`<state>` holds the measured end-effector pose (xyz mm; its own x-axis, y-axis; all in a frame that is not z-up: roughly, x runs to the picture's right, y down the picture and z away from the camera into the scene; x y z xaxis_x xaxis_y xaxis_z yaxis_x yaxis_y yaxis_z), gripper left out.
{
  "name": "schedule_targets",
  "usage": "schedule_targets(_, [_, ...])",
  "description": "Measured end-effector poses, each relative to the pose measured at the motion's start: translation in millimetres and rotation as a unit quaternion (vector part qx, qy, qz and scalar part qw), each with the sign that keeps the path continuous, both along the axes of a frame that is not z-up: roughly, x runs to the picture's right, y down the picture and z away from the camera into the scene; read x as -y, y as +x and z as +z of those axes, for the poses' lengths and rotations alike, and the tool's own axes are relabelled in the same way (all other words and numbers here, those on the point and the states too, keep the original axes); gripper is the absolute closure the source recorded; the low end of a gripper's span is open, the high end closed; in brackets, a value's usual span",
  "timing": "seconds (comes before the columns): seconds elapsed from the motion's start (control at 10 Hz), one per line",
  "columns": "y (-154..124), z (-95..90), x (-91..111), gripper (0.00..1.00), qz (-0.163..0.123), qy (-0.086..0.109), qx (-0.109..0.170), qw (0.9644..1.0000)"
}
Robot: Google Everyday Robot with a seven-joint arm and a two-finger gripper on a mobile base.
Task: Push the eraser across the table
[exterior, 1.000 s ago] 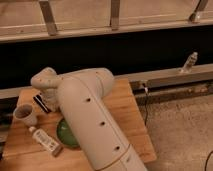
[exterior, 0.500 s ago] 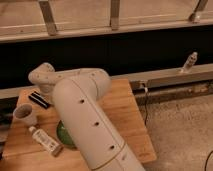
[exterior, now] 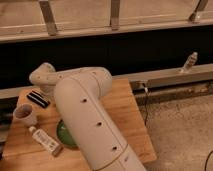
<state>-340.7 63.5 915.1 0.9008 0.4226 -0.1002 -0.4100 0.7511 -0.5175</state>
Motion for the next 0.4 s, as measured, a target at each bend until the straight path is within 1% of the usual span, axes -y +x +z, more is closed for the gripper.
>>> schedule_targets(0.1, [8.3,-9.4,10.1,1.00,0.003,0.021,-0.012,0.9997])
schedule_targets(0.2, [19.3,-24.7,21.9,1.00,0.007,0.044,-0.028,0.9986])
schedule_targets(0.3, [38.0,-49.6,42.9,1.00,0.017,0.081,-0.055,0.9951])
schedule_targets(0.4, [49.8,-65.1,54.6,1.00,0.023,0.104,-0.073,0.9916])
